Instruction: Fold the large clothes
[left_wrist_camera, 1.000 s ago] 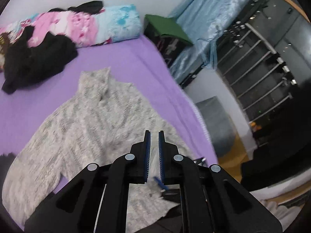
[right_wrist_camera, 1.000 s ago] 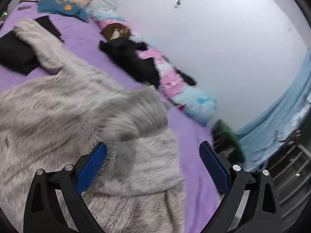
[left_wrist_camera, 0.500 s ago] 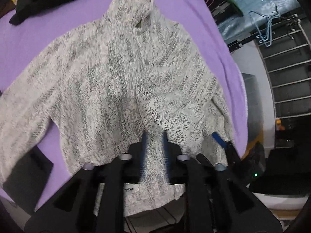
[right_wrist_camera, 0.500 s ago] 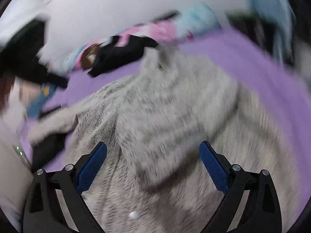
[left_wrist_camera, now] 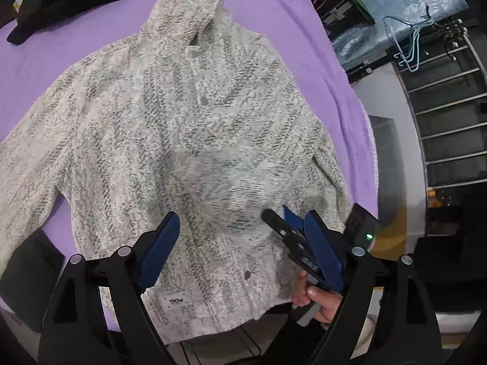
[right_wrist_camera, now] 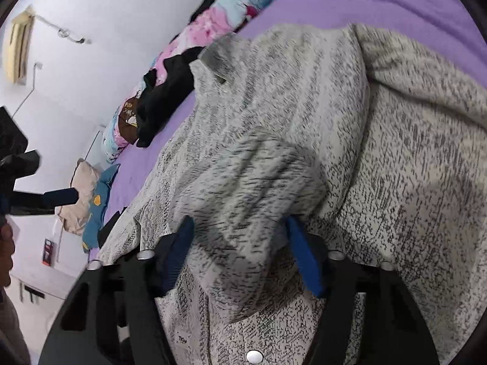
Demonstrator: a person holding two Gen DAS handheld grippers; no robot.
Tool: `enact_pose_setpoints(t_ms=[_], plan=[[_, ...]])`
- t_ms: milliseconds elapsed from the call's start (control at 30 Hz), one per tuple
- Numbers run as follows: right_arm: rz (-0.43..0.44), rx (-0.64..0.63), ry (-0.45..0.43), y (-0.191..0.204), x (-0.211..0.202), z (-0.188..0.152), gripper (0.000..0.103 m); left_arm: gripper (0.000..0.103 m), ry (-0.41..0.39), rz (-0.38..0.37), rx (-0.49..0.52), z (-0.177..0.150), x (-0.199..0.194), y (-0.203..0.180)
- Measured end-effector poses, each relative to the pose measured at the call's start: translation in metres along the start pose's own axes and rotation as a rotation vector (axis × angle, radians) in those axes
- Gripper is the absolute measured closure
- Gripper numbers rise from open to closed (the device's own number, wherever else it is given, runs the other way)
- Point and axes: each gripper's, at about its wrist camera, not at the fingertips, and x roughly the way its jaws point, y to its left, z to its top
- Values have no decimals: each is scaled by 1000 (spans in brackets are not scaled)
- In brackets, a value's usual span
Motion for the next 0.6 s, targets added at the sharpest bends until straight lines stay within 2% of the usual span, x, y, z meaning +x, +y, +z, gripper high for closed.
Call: enact_pose_setpoints(t_ms=[167, 300, 433, 600], plan=[[-7, -21, -18, 3, 0, -3, 75, 23, 22, -7, 10, 4, 7, -10], [-44, -141, -75, 31, -11, -5, 81, 23, 42, -20, -1, 6, 11, -16], [-129, -403, -164, 86, -28, -22, 81, 17, 67, -48, 8, 6, 13, -22], [-210, -685, -266, 150, -37, -56, 82, 17, 99, -113, -64, 6, 11, -14]])
